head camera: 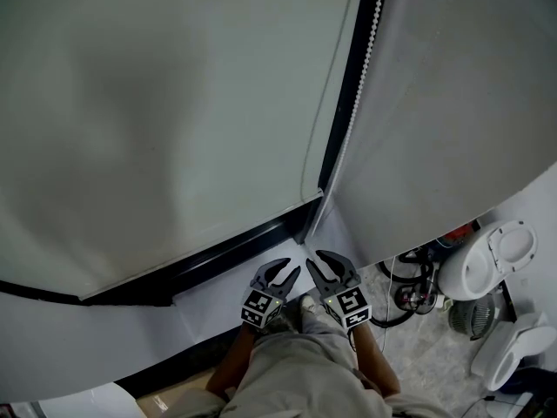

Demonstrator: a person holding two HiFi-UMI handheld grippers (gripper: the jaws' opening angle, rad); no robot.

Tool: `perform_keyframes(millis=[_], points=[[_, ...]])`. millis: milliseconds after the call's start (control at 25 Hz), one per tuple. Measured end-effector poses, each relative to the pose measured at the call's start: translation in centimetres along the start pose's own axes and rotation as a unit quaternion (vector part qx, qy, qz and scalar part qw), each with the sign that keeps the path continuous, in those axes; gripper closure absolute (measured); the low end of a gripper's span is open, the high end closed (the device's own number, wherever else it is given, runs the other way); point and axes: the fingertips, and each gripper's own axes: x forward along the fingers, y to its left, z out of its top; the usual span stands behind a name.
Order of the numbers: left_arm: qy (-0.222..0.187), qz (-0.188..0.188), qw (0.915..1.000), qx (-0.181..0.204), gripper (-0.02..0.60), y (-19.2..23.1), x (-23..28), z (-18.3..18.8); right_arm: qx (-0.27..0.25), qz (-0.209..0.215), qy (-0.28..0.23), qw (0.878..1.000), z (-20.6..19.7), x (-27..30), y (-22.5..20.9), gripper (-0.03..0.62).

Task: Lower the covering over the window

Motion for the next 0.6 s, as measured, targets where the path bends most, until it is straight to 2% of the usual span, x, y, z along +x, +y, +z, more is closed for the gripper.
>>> perform_keyframes(millis=[320, 600], points=[[-0.069, 0.008, 0.9970, 0.034, 0.449, -0.2, -2.4, 8.7, -0.005, -0.009, -0.065, 0.998, 5.1, -2.1, -0.2, 0.499], [-0.105, 0.013, 0.9922, 0.066, 0.468, -0.8, -4.3, 14.4, -0.025, -0.011, -0.122, 0.992, 9.4, -3.6, 0.2, 0.505]])
